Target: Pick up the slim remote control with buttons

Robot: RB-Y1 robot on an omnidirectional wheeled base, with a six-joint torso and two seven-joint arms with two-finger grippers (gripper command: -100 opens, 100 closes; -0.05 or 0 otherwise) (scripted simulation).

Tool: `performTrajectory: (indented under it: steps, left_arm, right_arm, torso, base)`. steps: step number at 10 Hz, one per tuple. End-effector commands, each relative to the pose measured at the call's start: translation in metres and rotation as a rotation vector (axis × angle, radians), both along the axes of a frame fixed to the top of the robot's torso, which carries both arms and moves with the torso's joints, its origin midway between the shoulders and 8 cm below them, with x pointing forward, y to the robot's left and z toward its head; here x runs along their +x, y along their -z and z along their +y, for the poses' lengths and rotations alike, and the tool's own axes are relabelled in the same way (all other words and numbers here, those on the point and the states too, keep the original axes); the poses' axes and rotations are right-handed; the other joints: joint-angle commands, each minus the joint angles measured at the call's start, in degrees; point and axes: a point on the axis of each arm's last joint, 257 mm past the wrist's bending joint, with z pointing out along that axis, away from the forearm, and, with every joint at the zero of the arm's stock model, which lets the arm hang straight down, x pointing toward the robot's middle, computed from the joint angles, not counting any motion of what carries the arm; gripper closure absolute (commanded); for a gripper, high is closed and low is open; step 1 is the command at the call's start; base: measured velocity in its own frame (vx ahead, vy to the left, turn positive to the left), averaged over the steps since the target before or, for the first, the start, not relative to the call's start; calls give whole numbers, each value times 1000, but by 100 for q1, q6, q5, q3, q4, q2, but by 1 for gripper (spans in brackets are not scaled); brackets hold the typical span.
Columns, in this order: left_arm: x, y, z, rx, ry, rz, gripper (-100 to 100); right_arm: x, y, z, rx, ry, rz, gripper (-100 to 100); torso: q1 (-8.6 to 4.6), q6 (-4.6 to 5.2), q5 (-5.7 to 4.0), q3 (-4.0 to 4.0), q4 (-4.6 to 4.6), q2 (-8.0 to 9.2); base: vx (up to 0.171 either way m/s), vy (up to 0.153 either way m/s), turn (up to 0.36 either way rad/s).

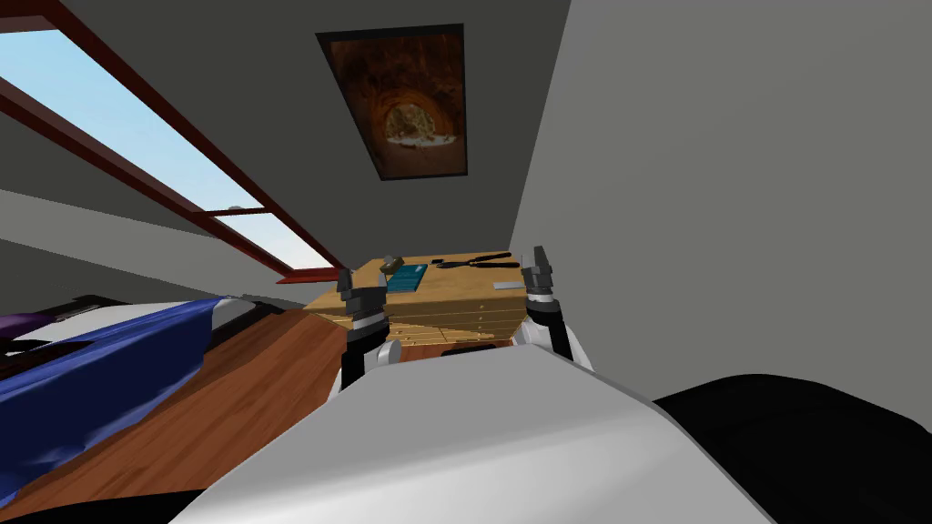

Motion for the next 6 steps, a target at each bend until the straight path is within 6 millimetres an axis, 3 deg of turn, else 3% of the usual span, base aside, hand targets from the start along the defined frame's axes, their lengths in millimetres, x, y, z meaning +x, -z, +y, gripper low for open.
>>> performTrajectory:
  steps: [1,4,6]
  left_arm:
    - [0,0,0,0,0,0,0]
    - [0,0,0,0,0,0,0]
    - [0,0,0,0,0,0,0]
  right_arm:
    - [0,5,5,-15,-26,17,-100]
    - [1,27,19,-39,-105,82,-100]
    - [2,53,28,-47,-165,152,-100]
  torso:
    - [0,0,0,0,0,0]
    - [29,0,6,18,6,31]
    - [34,-1,8,26,10,45]
  base:
    - [-20,19,17]
    - [-89,78,31]
    - [-102,88,65]
